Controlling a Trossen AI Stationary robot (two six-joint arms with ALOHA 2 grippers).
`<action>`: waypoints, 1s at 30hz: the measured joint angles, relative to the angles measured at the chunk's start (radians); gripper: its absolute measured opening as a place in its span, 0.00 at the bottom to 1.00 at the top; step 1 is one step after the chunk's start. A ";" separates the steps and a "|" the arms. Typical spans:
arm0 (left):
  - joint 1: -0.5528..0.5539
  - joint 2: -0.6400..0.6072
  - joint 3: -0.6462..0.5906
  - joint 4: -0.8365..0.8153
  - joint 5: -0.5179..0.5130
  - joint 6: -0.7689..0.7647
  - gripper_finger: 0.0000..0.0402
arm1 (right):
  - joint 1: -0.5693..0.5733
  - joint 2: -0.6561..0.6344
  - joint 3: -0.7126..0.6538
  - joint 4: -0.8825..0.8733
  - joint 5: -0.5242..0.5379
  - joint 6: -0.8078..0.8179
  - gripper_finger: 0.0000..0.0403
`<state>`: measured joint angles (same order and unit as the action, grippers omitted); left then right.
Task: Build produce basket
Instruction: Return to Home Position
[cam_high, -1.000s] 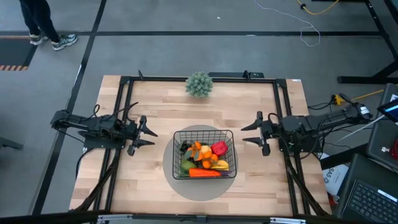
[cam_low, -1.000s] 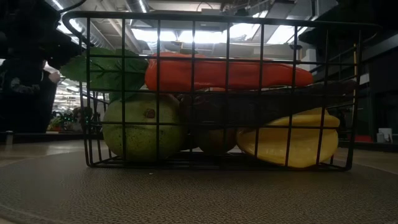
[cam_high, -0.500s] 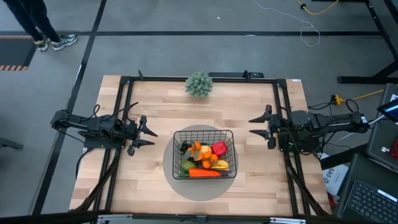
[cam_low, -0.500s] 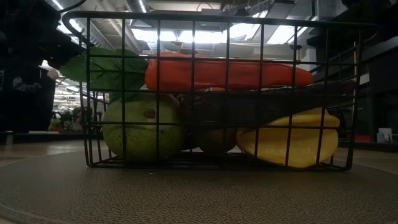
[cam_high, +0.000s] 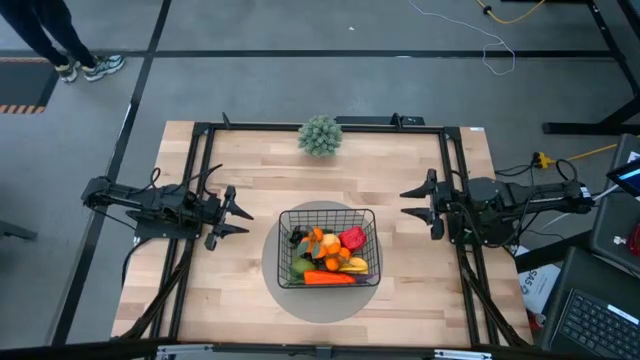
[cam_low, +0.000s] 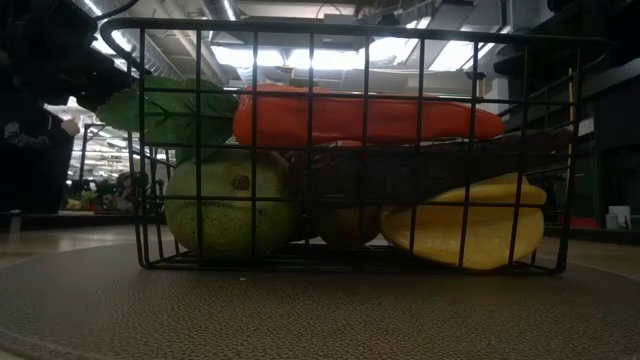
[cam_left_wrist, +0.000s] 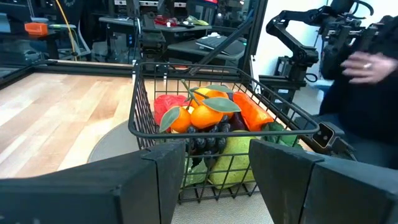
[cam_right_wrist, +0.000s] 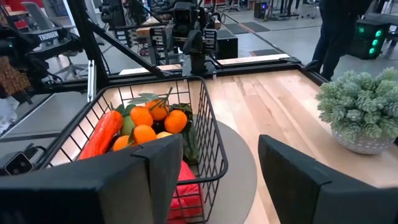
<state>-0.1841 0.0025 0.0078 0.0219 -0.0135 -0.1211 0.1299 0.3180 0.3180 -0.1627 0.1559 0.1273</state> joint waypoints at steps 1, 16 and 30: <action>0.000 0.000 0.000 0.000 0.000 0.000 0.41 | 0.000 0.000 0.000 0.000 0.000 -0.002 0.51; 0.000 0.000 0.000 0.000 0.000 0.000 0.41 | -0.008 -0.135 -0.044 0.048 0.112 -0.022 0.51; 0.000 0.000 0.000 0.000 0.000 0.000 0.41 | -0.120 -0.317 -0.311 0.411 -0.133 -0.076 0.51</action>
<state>-0.1842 0.0026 0.0079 0.0216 -0.0139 -0.1209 0.0100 0.0009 0.0071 0.2480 0.0224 0.0517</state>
